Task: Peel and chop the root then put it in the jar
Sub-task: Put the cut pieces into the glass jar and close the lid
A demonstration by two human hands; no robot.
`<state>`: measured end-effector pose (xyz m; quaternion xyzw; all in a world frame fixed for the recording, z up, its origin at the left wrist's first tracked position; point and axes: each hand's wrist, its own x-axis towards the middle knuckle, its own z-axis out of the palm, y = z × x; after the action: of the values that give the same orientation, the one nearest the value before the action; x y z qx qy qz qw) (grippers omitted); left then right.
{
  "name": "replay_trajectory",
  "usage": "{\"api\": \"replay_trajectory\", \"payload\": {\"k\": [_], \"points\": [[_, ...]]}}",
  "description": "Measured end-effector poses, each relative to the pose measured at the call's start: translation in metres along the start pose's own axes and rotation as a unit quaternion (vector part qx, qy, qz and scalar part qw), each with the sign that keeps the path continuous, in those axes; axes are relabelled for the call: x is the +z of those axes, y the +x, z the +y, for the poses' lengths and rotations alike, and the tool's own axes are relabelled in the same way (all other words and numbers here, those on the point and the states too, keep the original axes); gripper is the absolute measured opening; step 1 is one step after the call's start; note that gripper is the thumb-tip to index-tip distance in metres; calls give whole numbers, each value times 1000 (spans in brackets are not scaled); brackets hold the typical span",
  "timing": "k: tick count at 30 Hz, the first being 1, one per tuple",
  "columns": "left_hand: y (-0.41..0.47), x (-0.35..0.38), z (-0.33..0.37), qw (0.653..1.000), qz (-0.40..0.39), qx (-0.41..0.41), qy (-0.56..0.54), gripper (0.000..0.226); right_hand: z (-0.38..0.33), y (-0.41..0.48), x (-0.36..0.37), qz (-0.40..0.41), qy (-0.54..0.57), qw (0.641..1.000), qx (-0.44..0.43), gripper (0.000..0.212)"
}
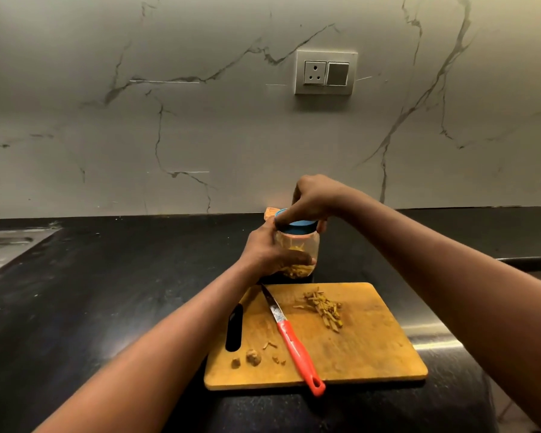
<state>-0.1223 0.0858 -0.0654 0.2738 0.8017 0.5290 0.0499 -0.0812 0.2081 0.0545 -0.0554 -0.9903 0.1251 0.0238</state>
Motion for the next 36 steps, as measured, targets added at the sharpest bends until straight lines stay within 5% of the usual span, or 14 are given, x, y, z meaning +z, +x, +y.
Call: {"api": "replay_trajectory", "payload": {"k": [7, 13, 21, 24, 28, 36], "points": [[4, -11, -5, 995, -77, -34, -53, 104, 1, -12, -9, -144, 39, 982, -119, 49], [4, -8, -4, 997, -65, -36, -37, 99, -13, -12, -1, -27, -69, 997, -37, 67], [0, -11, -5, 994, -91, -24, -48, 103, -17, -13, -9, -104, -17, 992, -65, 46], [2, -11, -6, 994, -92, -25, -45, 104, -11, -14, -13, -125, 12, 989, -77, 53], [1, -8, -6, 996, -79, -19, -37, 108, -7, -12, -9, -51, -20, 998, 7, 74], [0, -10, -7, 994, -90, -11, -59, 88, -17, -14, -14, -120, -6, 991, -62, 49]]}}
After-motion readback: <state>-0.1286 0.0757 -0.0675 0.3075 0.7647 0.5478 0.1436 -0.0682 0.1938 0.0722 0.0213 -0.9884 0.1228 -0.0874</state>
